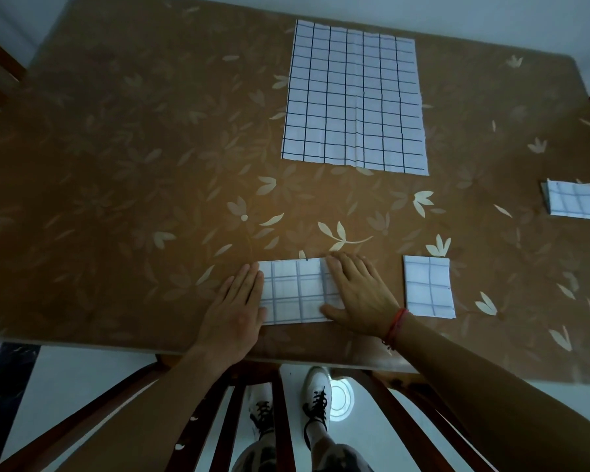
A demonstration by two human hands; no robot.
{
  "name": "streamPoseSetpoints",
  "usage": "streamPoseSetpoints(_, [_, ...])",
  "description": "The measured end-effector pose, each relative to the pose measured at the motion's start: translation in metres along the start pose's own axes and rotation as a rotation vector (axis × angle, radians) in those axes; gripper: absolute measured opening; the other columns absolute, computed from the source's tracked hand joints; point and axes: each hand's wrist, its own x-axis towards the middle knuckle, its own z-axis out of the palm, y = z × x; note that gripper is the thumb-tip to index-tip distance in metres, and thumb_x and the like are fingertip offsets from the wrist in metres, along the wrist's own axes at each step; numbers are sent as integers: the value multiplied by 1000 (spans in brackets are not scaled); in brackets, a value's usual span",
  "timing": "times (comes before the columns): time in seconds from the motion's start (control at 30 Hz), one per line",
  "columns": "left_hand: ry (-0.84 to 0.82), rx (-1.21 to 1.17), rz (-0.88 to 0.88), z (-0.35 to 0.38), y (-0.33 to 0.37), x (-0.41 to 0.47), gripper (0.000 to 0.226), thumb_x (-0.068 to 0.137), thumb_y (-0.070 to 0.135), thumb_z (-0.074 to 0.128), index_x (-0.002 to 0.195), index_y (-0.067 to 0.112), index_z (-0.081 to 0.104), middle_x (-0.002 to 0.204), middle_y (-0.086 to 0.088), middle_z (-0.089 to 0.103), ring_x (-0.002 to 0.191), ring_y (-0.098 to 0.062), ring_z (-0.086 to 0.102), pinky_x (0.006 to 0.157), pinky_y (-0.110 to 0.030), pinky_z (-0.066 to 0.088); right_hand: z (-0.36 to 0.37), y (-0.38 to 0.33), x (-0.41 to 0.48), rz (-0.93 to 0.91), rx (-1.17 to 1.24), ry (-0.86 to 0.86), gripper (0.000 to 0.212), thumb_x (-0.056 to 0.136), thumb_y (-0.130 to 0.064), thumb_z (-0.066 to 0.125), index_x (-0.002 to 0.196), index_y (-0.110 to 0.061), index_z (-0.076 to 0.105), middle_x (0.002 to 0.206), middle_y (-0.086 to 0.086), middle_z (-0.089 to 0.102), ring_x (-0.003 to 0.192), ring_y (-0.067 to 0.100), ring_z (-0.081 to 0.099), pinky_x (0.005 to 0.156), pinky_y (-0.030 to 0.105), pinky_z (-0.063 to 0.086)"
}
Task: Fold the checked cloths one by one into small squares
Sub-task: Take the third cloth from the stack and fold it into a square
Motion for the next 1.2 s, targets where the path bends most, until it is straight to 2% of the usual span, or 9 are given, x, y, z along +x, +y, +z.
streamPoseSetpoints(0.17, [13, 7, -6, -3, 3, -1, 61, 96, 36, 22, 146, 1, 28, 156, -15, 25, 145, -25, 18, 118, -40, 20, -23, -3, 22, 17, 101, 23, 80, 77, -54, 66, 144, -27, 33, 149, 3, 35, 130, 27, 40, 104, 42, 37])
streamPoseSetpoints(0.3, [9, 10, -16, -3, 2, 0, 61, 96, 38, 23, 145, 2, 30, 155, -15, 27, 144, -25, 21, 116, -41, 24, -26, -4, 38, 26, 121, -41, 72, 74, -48, 72, 136, -26, 42, 143, 3, 41, 125, 27, 44, 105, 42, 38])
streamPoseSetpoints(0.47, [14, 7, -19, -4, 4, 0, 61, 96, 37, 25, 145, 1, 32, 154, -15, 28, 144, -25, 24, 116, -41, 26, -32, -7, 50, 61, 137, -97, 64, 70, -47, 76, 124, -23, 50, 132, 2, 51, 115, 25, 50, 98, 42, 44])
streamPoseSetpoints(0.6, [13, 9, -10, -4, 4, 0, 62, 96, 38, 24, 145, 2, 32, 155, -15, 27, 144, -26, 23, 116, -41, 24, -32, -9, 58, 133, 147, -141, 61, 66, -58, 73, 113, -22, 57, 117, -1, 61, 106, 23, 57, 93, 42, 48])
streamPoseSetpoints(0.73, [18, 6, -11, -3, 3, 0, 61, 96, 37, 25, 145, 2, 34, 154, -15, 29, 143, -26, 25, 117, -40, 22, -26, -8, 66, 141, 70, -191, 75, 57, -77, 64, 117, -32, 61, 130, -1, 54, 116, 26, 49, 100, 45, 45])
streamPoseSetpoints(0.8, [11, -1, -14, -3, 4, 0, 61, 96, 37, 25, 145, 2, 34, 153, -15, 30, 143, -26, 26, 114, -43, 25, -29, -11, 64, 137, 84, -189, 70, 62, -70, 69, 119, -30, 62, 132, 0, 52, 119, 26, 48, 101, 43, 43])
streamPoseSetpoints(0.93, [5, 2, -14, -4, 3, 0, 60, 96, 37, 26, 145, 2, 34, 154, -14, 29, 143, -25, 25, 113, -44, 23, -41, -14, 61, 154, 294, -157, 47, 73, -44, 78, 112, -25, 58, 112, -5, 62, 93, 17, 60, 76, 30, 50])
streamPoseSetpoints(1.1, [7, -9, -8, -4, 2, 0, 61, 95, 38, 26, 145, 3, 34, 155, -13, 28, 144, -25, 22, 114, -43, 20, -47, -11, 67, 213, 424, -253, 25, 88, -30, 62, 109, -18, 69, 106, 1, 69, 93, 17, 61, 80, 28, 51])
streamPoseSetpoints(1.2, [15, -34, -6, -3, 0, 1, 63, 95, 39, 25, 147, 5, 31, 157, -11, 24, 146, -23, 15, 115, -41, 15, -48, -10, 66, 222, 443, -254, 17, 91, -27, 60, 98, -16, 71, 90, -2, 65, 84, 14, 57, 72, 26, 46])
